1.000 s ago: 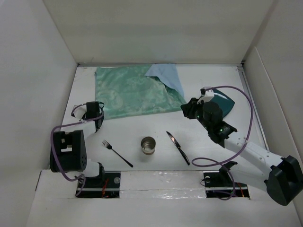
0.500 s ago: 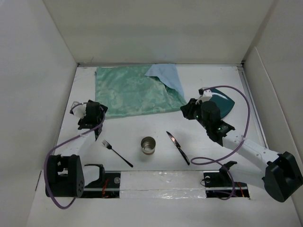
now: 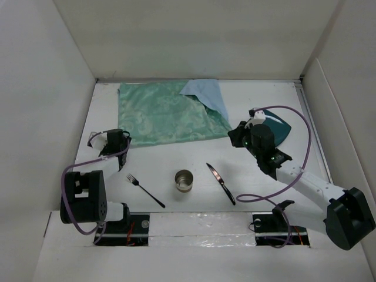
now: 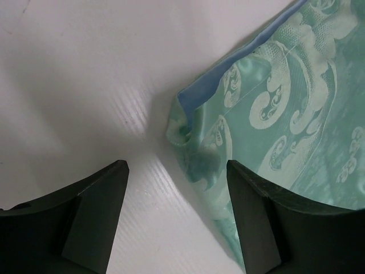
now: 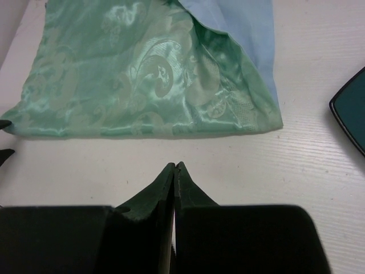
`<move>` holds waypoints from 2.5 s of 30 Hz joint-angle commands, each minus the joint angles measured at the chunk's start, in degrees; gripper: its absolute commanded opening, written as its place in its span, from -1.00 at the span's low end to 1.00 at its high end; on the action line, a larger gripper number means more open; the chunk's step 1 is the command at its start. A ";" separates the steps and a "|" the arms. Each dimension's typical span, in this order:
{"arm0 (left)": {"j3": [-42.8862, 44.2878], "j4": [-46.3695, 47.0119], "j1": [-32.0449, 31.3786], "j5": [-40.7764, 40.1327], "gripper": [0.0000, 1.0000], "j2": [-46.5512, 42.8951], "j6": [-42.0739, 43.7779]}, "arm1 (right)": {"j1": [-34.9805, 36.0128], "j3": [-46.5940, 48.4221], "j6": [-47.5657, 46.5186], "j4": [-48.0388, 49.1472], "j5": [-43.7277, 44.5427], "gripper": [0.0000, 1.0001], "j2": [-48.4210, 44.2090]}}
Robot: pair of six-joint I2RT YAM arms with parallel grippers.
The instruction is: Set the dinner table for one person
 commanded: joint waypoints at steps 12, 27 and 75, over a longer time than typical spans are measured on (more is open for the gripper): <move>5.45 -0.97 0.33 3.18 -0.61 4.42 -1.43 | -4.28 -0.37 2.32 3.94 -1.92 -0.03 2.56; 1.06 4.04 -0.99 1.86 -1.00 -9.56 3.58 | -11.76 6.12 17.94 3.77 -2.89 0.12 22.58; -7.99 8.35 -1.44 2.13 -1.00 -29.06 5.96 | -2.79 23.37 50.14 -18.93 21.54 -1.00 41.95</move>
